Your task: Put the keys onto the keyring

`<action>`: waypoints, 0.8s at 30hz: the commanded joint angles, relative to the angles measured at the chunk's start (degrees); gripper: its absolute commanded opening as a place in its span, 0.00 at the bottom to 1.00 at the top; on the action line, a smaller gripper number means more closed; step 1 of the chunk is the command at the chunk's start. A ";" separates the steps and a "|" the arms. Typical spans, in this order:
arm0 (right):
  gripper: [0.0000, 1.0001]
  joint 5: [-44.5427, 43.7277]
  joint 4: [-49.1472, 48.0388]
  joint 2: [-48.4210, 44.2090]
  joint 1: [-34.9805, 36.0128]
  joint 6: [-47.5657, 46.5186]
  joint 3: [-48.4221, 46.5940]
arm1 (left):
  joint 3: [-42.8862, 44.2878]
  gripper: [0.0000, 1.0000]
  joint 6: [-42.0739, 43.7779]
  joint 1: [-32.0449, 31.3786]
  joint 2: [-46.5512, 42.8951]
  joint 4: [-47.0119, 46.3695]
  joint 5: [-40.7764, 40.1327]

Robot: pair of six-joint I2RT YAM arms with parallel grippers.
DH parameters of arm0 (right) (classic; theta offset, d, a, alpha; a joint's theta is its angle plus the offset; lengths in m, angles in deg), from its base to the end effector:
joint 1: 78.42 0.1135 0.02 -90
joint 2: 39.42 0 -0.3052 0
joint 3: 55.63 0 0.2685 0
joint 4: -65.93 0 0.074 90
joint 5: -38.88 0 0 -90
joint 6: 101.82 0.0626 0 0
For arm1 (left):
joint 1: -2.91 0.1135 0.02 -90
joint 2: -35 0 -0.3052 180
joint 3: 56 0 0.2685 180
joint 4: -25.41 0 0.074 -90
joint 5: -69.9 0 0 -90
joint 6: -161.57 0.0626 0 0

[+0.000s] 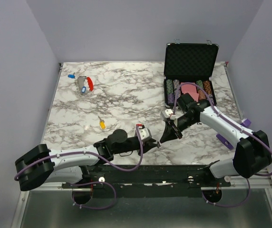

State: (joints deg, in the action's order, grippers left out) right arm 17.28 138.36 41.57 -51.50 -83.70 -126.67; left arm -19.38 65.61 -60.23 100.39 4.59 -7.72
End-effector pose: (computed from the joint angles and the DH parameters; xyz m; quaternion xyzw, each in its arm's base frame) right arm 0.1961 0.1649 0.2724 -0.6509 0.5087 0.4972 0.2652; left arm 0.1064 -0.2399 0.2431 0.4211 0.6247 -0.4371 0.4913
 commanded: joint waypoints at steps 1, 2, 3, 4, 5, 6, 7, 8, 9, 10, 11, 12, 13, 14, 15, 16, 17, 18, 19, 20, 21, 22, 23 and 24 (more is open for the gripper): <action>0.01 1.74 -0.71 0.57 0.24 0.86 -1.72 | 1.52 0.32 -0.46 -0.24 0.80 -0.63 -1.13; 0.01 1.65 -0.79 0.57 0.24 0.86 -1.72 | 1.52 0.32 -0.46 -0.24 0.80 -0.72 -1.13; 0.01 1.65 -0.71 0.57 0.24 0.95 -1.72 | 1.61 0.32 -0.46 -0.24 0.80 -0.72 -1.13; 0.01 1.56 -0.79 0.48 0.24 1.12 -1.81 | 1.78 0.32 -0.55 -0.24 0.71 -0.72 -1.22; 0.01 1.47 -0.79 0.66 0.24 1.21 -1.90 | 1.78 0.32 -0.37 -0.24 0.71 -0.63 -1.22; 0.01 1.38 -0.79 0.66 0.24 1.30 -1.90 | 1.78 0.32 -0.37 -0.24 0.62 -0.72 -1.22; 0.01 1.38 -0.79 0.75 0.15 1.39 -1.90 | 1.70 0.32 -0.37 -0.24 0.62 -0.72 -1.22; 0.01 1.30 -0.79 0.83 0.24 1.39 -1.90 | 1.87 0.33 -0.37 -0.15 0.45 -0.89 -1.05; 0.01 1.30 -0.79 0.84 0.24 1.48 -1.90 | 1.96 0.32 -0.37 -0.15 0.53 -0.89 -0.78; 0.01 1.30 -0.79 0.84 0.24 1.56 -1.99 | 2.05 0.32 -0.37 -0.15 0.62 -0.98 -0.43; 0.01 1.03 -0.71 0.84 0.24 1.65 -2.08 | 2.14 0.32 -0.46 -0.15 0.71 -0.98 -0.17; 0.01 0.77 -0.88 1.01 0.24 2.17 -2.16 | 2.31 0.32 -0.55 -0.06 0.88 -0.89 -0.08; 0.01 0.07 -0.97 1.10 0.15 2.53 -2.34 | 2.40 0.32 -0.46 -0.06 0.80 -0.37 -0.16; 0.01 -1.24 -0.80 1.27 0.15 2.97 -2.60 | 2.40 0.32 -0.20 -0.06 0.54 0.50 -0.43; 0.01 -2.82 -0.79 1.27 0.07 3.41 -2.86 | 2.40 0.31 0.33 0.03 -0.08 1.99 -0.95; 0.01 -4.84 -0.27 1.27 -0.37 3.58 -3.22 | 2.31 0.31 0.85 0.12 -1.30 3.49 -2.00; 0.01 -6.51 0.34 1.10 -0.98 3.59 -3.48 | 1.96 0.31 1.55 0.29 -2.97 5.68 -2.97; 0.01 -8.27 1.22 1.01 -1.86 3.59 -3.83 | 1.61 0.31 2.00 0.55 -4.81 7.53 -4.63; 0.01 -9.50 2.18 0.66 -3.00 3.50 -4.18 | 1.26 0.31 2.87 0.73 -7.61 10.59 -5.52; 0.01 -11.43 3.41 0.31 -4.40 3.76 -4.71 | 1.17 0.31 3.31 1.08 -10.08 13.32 -7.18; 0.01 -13.19 4.64 -0.04 -6.16 3.76 -4.97 | 1.34 0.31 4.10 1.34 -13.84 16.91 -8.33; 0.01 -15.38 5.61 -0.39 -8.70 3.85 -4.80 | 1.52 0.31 4.89 1.78 -16.58 20.08 -9.64; 0.01 -17.06 6.58 -0.66 -11.16 4.02 -4.54 | 1.96 0.31 5.51 2.05 -19.74 24.20 -11.05; 0.01 -21.42 7.46 -0.75 -13.36 4.81 -4.45 | 2.74 0.31 5.69 2.66 -22.21 28.42 -11.24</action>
State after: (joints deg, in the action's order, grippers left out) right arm 8.06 140.56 42.10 -57.84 -80.66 -130.04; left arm -18.40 67.98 -59.18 89.13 16.90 -12.74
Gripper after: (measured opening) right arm 0.009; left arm 0.314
